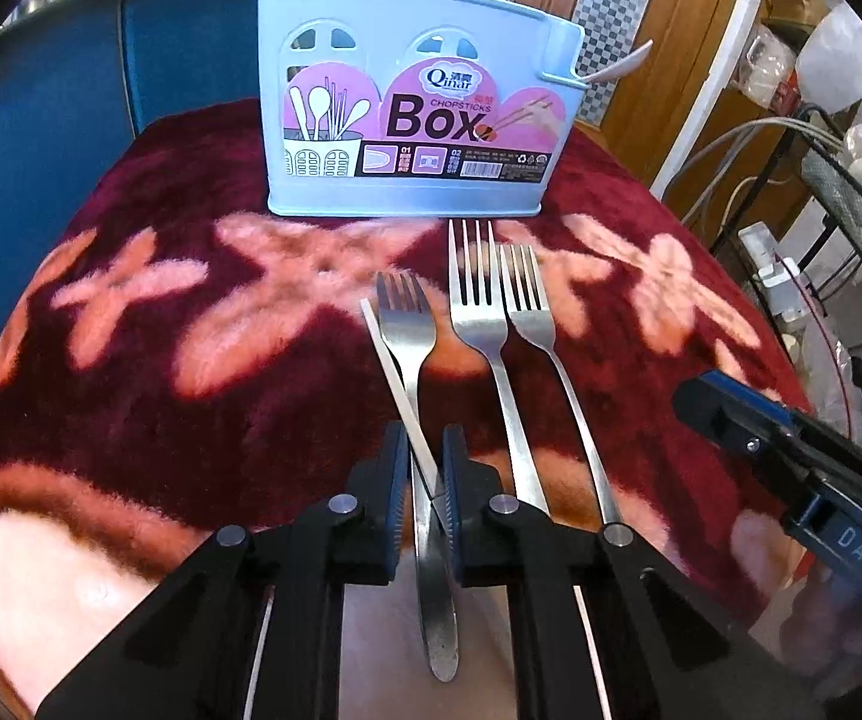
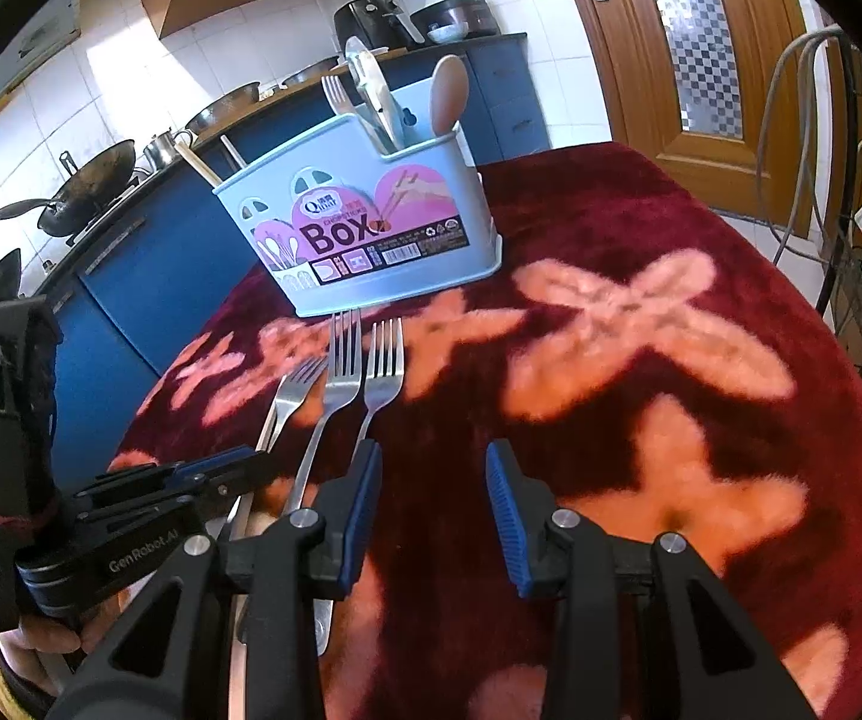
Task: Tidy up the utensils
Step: 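Grasp another wooden chopstick with the left tool while the right tool grasps a steel fork, then lift the chopstick and the steel fork up toward the blue holder with both tools, then lower the chopstick and fork into the holder and open both tools, then move both open tools down to the two steel forks on the blanket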
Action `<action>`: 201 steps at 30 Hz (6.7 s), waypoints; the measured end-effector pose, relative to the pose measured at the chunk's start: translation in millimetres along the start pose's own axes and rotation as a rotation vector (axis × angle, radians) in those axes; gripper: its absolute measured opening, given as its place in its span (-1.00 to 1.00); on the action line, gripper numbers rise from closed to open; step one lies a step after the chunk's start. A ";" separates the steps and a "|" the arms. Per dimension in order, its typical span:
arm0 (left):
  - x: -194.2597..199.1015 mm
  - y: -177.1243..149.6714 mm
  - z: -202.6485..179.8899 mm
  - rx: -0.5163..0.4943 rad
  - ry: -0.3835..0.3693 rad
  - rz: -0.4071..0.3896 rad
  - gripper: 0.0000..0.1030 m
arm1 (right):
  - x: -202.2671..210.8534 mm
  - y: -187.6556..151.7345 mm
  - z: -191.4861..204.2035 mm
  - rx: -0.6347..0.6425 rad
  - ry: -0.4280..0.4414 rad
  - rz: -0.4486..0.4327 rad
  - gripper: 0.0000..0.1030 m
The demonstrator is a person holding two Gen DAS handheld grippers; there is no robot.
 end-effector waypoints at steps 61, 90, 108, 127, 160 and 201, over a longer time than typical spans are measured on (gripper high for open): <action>52.3 50.3 56.2 0.147 -0.136 -0.222 -0.96 | 7.6 52.1 54.2 0.066 0.137 -0.029 -0.90; 76.5 236.4 116.8 0.096 0.081 -0.630 -0.95 | -11.5 189.9 113.6 0.150 0.185 -0.456 -0.90; 18.9 240.1 129.6 0.073 0.323 -0.734 -0.95 | -68.5 210.1 98.5 0.182 0.080 -0.567 -0.90; 6.3 227.4 127.4 0.079 0.268 -0.675 -0.63 | -64.7 197.7 98.1 0.190 0.112 -0.527 -0.39; 127.5 152.7 71.3 0.040 0.211 -0.647 -0.63 | 52.8 138.5 109.6 0.152 0.173 -0.511 -0.38; 22.6 35.9 39.5 0.110 -0.056 -0.126 -0.63 | 38.5 46.7 36.6 0.066 -0.003 -0.275 -0.29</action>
Point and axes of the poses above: each gripper's, at about its wrist camera, not at the fingertips, and x roughly against the way its jaws point, z to its left, y to its top, the point moved 4 cm from there along -x, roughly the way its jaws point, and after that the axes turned 15 degrees about -x, right-handed, at the moved point
